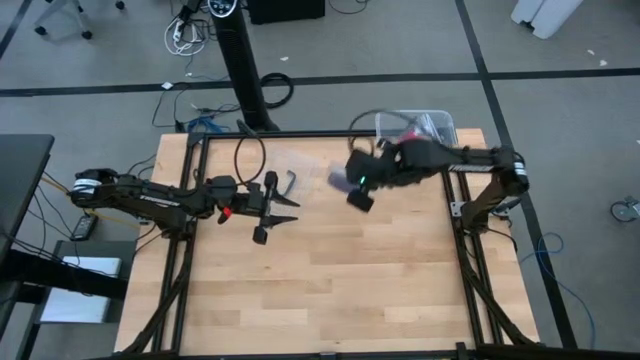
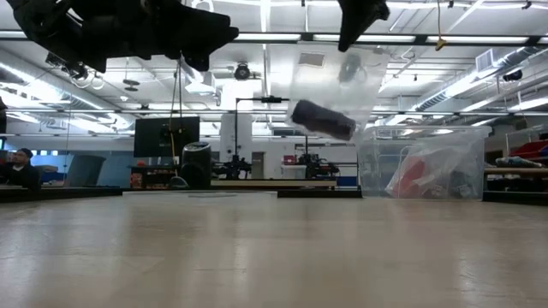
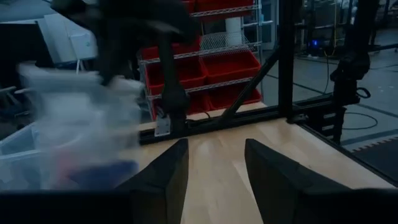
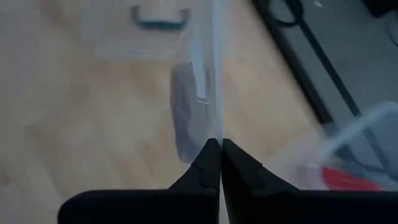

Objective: Roll bandage
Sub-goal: Put the transparent zip bag into the transparent bin

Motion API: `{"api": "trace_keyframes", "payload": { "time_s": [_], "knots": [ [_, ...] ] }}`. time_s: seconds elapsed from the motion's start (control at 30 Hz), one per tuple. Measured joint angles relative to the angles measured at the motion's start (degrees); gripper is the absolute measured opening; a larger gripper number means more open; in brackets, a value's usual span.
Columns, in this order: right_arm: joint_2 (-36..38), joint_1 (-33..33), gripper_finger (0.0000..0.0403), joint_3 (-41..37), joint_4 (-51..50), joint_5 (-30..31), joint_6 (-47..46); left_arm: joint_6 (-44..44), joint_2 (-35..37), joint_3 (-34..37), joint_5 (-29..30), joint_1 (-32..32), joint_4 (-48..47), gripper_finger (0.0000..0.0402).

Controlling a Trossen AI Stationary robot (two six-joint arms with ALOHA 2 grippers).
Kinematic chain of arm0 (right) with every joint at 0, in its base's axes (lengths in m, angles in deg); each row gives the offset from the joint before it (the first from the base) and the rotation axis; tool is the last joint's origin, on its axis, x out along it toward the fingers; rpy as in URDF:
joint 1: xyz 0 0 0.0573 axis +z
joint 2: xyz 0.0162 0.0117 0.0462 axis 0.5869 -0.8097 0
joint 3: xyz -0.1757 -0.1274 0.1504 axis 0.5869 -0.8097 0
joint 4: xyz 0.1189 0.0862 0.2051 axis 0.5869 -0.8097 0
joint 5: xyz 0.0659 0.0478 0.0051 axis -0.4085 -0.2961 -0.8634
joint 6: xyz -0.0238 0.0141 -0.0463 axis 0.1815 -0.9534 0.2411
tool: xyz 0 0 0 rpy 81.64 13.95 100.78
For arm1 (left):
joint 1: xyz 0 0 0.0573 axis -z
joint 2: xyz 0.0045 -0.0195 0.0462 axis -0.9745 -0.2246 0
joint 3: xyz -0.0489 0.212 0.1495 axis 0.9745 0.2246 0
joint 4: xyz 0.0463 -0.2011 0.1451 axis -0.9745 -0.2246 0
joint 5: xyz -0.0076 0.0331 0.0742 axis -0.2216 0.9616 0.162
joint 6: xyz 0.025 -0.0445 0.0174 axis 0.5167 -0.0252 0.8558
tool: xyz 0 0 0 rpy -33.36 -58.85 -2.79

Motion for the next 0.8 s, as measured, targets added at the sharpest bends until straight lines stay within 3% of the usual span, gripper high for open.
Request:
{"api": "trace_keyframes", "payload": {
  "time_s": [0.5,0.8],
  "knots": [
    [11.34,-26.39,0.0000,0.00,-2.40,0.22,0.50,-0.44,-0.07,0.07,-2.51,0.09,-0.14,0.0162],
    [10.58,-35.95,0.0000,0.00,-5.37,-8.14,-1.55,-1.22,-0.07,0.09,-2.54,0.13,0.05,0.0162]
  ]
}}
